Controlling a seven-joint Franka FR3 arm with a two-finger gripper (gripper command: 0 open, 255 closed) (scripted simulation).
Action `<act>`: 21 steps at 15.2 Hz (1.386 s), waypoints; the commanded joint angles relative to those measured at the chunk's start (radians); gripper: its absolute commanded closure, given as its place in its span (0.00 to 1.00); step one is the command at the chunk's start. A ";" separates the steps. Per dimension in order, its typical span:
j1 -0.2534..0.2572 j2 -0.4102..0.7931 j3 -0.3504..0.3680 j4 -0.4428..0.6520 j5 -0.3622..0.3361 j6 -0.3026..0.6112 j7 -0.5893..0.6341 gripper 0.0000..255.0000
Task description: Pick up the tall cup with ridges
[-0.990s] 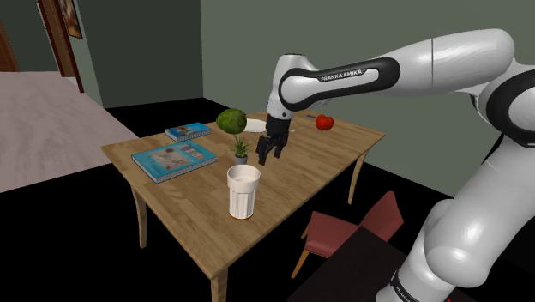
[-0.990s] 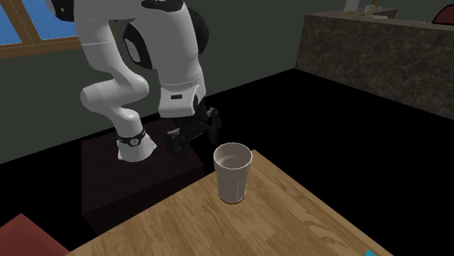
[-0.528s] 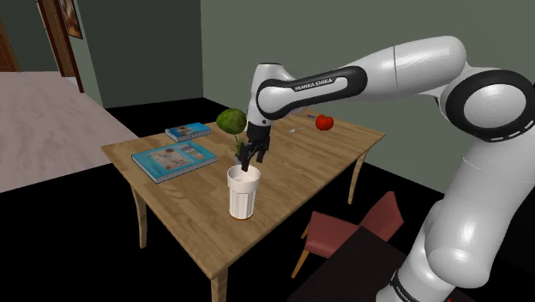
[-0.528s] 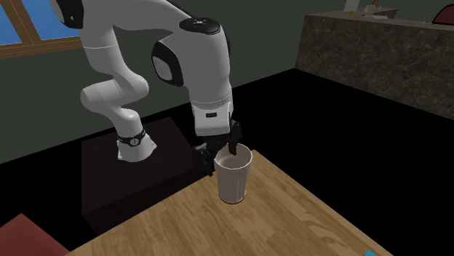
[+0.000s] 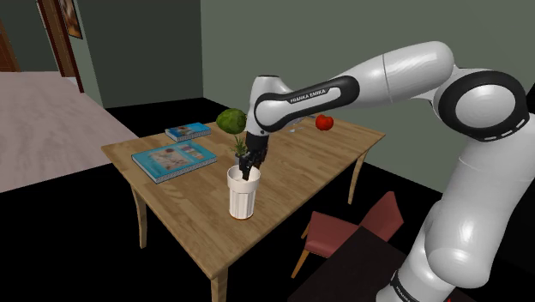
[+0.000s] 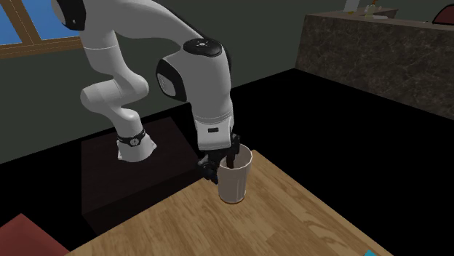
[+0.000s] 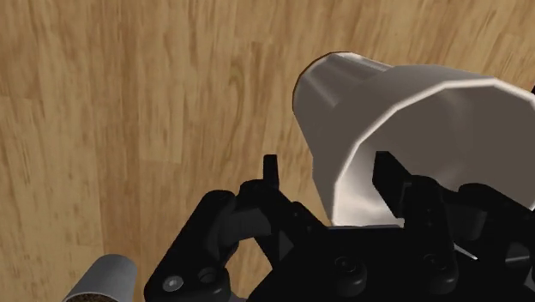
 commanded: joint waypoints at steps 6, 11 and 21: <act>0.000 0.001 0.000 -0.001 0.000 0.002 0.000 1.00; 0.000 -0.010 0.000 0.015 0.000 -0.024 0.001 1.00; -0.002 -0.041 -0.002 0.112 -0.001 -0.153 0.009 1.00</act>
